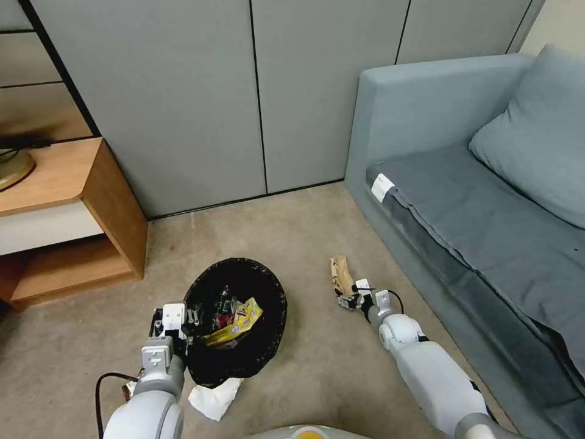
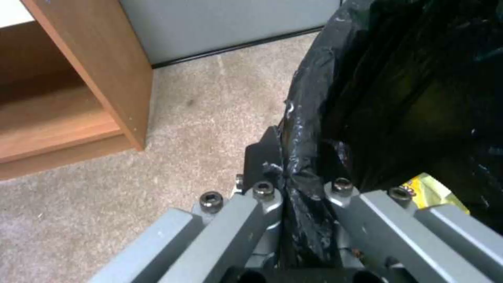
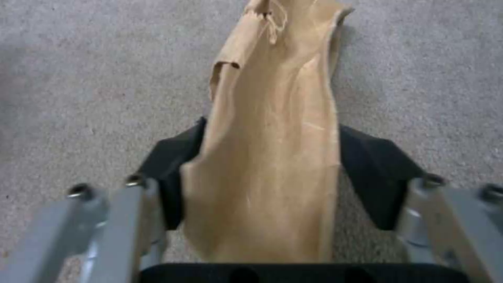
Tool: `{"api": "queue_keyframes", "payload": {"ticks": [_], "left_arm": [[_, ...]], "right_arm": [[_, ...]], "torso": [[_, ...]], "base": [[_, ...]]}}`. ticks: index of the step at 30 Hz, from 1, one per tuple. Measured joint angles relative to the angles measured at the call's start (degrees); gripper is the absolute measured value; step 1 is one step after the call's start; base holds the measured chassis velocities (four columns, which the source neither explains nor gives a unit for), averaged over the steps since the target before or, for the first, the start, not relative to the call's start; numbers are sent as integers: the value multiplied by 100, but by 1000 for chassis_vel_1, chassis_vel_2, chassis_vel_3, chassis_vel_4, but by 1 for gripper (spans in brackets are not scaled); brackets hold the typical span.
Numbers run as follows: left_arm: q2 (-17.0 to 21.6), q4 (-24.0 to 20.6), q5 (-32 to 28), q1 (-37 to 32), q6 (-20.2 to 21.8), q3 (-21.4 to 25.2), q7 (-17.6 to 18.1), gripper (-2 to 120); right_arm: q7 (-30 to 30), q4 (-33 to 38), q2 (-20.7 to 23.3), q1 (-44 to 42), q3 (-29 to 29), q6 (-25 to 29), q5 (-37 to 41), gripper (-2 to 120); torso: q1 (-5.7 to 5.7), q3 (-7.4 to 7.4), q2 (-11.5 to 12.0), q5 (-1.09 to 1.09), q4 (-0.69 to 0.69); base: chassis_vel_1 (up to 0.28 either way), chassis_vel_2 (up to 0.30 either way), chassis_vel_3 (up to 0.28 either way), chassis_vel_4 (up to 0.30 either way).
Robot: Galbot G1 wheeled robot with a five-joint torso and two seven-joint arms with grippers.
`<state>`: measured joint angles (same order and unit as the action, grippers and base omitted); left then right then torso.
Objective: Pick up the trash bin, then pick up the garbage from the floor and place it into the trash bin.
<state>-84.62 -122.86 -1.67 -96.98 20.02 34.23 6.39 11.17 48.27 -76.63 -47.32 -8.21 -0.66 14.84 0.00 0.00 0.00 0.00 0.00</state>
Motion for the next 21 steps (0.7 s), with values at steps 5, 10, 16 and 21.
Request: {"api": "queue_keyframes", "payload": {"ticks": [5,10,16,21], "left_arm": [[6,-9,1,1,-7,1,2,1],[8,-15,1,11,-8,-3,3,1],[9,-15,-1,26,-10,-7,3,1],[5,-15,-2,32,-12,-12,3,1]], "right_arm": [[-9,135,21,-52,-1,3,8,37],[-28,220,56,-95,-3,9,11,23],[-50,307,121,-124,-12,30,22,0],[-68,358,151,-130,-17,73,34,0]], "torso": [[0,0,0,0,0],[0,0,0,0,0],[1,0,0,0,0],[1,0,0,0,0]], "base": [[0,0,0,0],[0,0,0,0],[0,0,0,0],[0,0,0,0]]}}
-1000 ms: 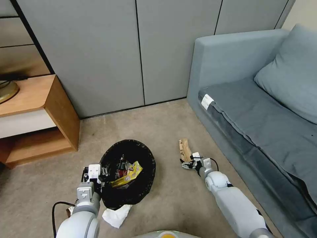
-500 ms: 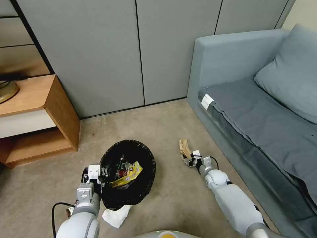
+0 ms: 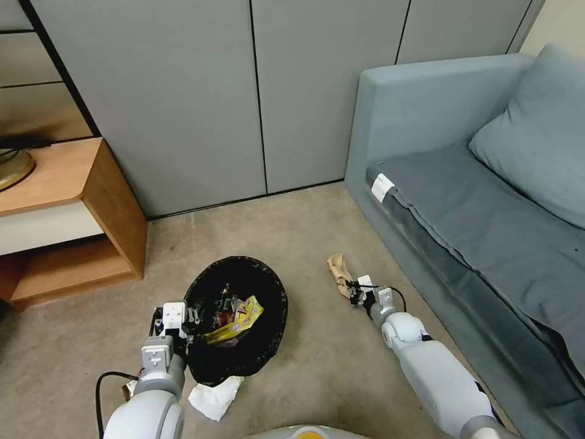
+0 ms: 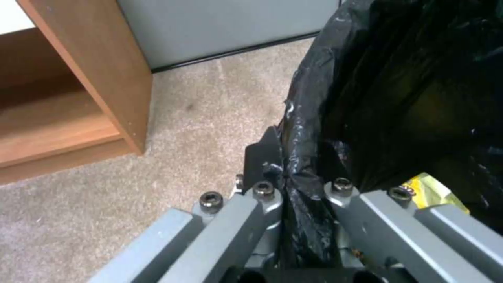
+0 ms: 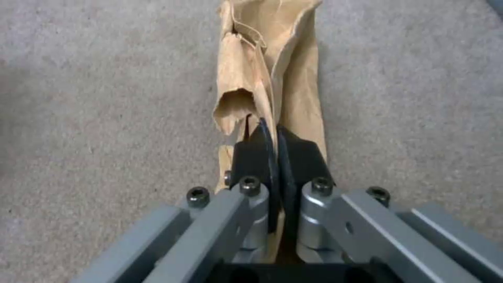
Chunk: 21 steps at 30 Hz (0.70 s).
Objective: Pick up the trash bin, then pick up the garbage from the floor and place it into the trash bin.
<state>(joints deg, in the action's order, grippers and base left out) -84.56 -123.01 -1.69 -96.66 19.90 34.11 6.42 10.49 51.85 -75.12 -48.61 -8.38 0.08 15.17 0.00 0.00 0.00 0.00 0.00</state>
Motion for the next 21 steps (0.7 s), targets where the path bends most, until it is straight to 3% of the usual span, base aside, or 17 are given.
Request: {"api": "queue_keyframes", "payload": {"ticks": [12,13,15,16,19,20,21], "left_arm": [[-2,-1,6,-11,-6,-19,0,1],[-2,-1,8,-12,-6,-20,0,1],[-9,-1,16,-5,-10,-30,0,1],[-9,-1,16,-5,-10,-30,0,1],[-15,12,27,13,-10,-53,1,1],[-15,12,27,13,-10,-53,1,1],[-16,28,39,15,-12,-62,0,1]], "right_arm": [[-79,620,97,-254,-1,220,87,0],[-78,909,130,-352,-1,300,113,0],[161,2156,247,-722,-3,712,137,0],[161,2156,247,-722,-3,712,137,0],[637,3365,410,-1145,99,986,102,0],[637,3365,410,-1145,99,986,102,0],[832,3792,472,-1292,162,1065,60,0]], "torso": [[0,0,0,0,0],[0,0,0,0,-1],[0,0,0,1,0],[0,0,0,1,0],[0,0,0,0,0],[0,0,0,0,0],[0,0,0,1,-1]], "base": [[0,0,0,0],[0,0,0,0],[0,0,0,0],[0,0,0,0],[0,0,0,0],[0,0,0,0],[0,0,0,0]]}}
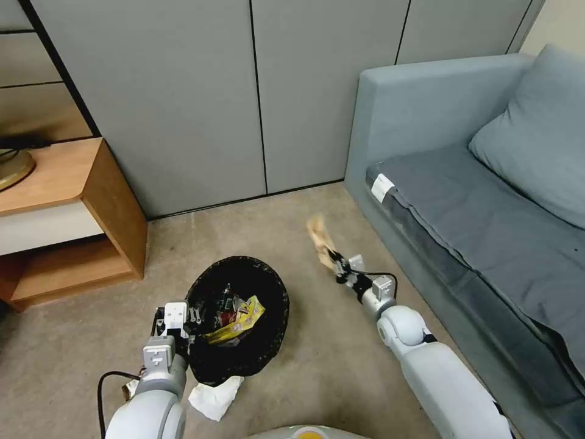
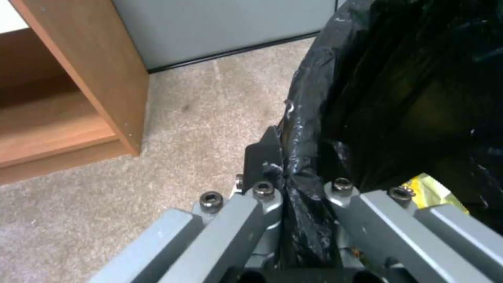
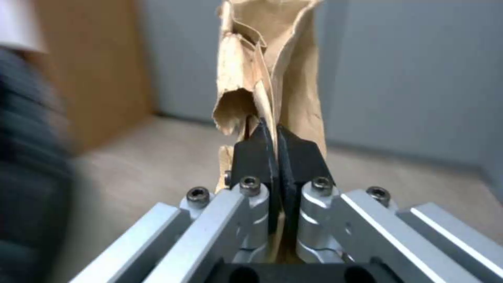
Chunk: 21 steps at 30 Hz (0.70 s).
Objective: Pick up the trash bin, then pick up the garbage from the floor and place it into the trash bin.
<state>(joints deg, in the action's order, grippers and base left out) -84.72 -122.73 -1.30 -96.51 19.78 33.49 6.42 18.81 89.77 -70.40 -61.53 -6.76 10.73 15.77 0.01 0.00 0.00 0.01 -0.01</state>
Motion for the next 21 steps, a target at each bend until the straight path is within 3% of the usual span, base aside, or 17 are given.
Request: {"api": "queue_keyframes", "payload": {"ticks": [5,9,13,21], "left_arm": [[2,29,17,-2,-9,-28,0,1],[8,30,18,2,-10,-36,-1,1],[6,30,21,9,-10,-48,-2,1],[-3,16,37,13,-10,-76,-4,1]], "right_arm": [[488,1181,333,-456,491,226,-180,0],[591,1501,651,-589,931,271,-223,0],[636,1535,895,-579,1339,289,-270,0],[645,1015,758,-427,1578,306,-354,0]], "torso": [[0,0,0,0,2],[0,0,0,-1,0],[0,0,0,0,0],[0,0,0,-1,1]], "base": [[0,0,0,0],[0,0,0,0],[0,0,0,0],[0,0,0,0]]}}
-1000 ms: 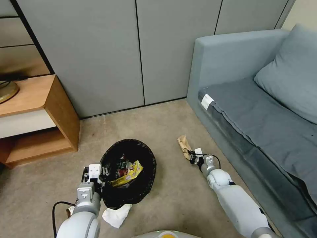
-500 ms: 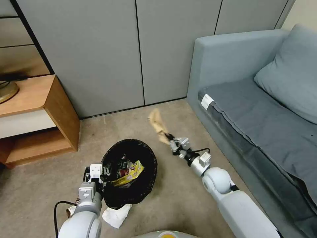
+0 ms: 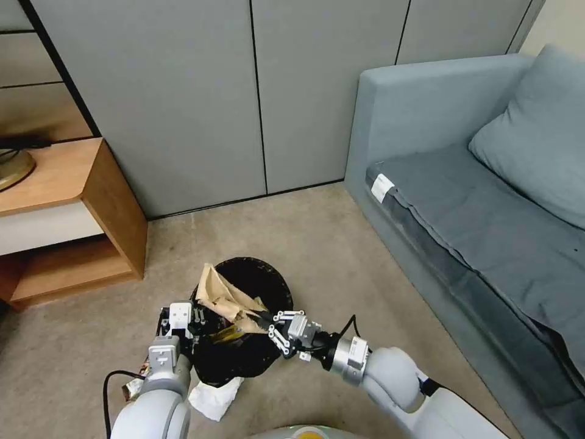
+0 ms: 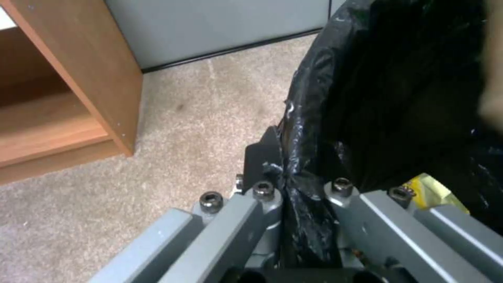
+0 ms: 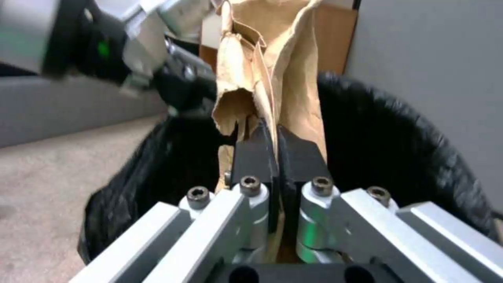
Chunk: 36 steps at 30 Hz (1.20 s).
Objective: Pick up the trash bin, then pick up the garbage from the floor and place it into the trash bin.
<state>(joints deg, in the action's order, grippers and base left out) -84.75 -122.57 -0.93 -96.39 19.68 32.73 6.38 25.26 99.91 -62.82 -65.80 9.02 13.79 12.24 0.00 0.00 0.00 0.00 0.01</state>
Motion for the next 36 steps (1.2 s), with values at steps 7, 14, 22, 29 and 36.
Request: {"api": "queue_keyframes", "payload": {"ticks": [7,14,22,29,36], "left_arm": [[4,-14,0,-6,3,9,-2,1],[-4,-48,-2,-8,10,4,-2,1],[-3,-120,-31,-31,24,2,-6,1],[-1,-147,-42,-33,20,3,-70,1],[2,-188,-49,-71,4,1,-84,1]], "right_arm": [[-2,-208,-101,5,-26,9,-52,8],[12,-222,-125,52,-66,12,-15,32],[13,-281,-142,117,-72,12,9,63],[-2,-240,-122,170,-67,-4,40,87],[-34,-160,-61,278,-131,-55,168,100]], "torso": [[0,0,0,0,-1],[0,0,0,1,-1],[0,0,0,1,-1],[0,0,0,0,-1],[0,0,0,0,0]], "base": [[0,0,0,0],[0,0,0,0],[0,0,0,0],[0,0,0,0],[0,0,0,0]]}}
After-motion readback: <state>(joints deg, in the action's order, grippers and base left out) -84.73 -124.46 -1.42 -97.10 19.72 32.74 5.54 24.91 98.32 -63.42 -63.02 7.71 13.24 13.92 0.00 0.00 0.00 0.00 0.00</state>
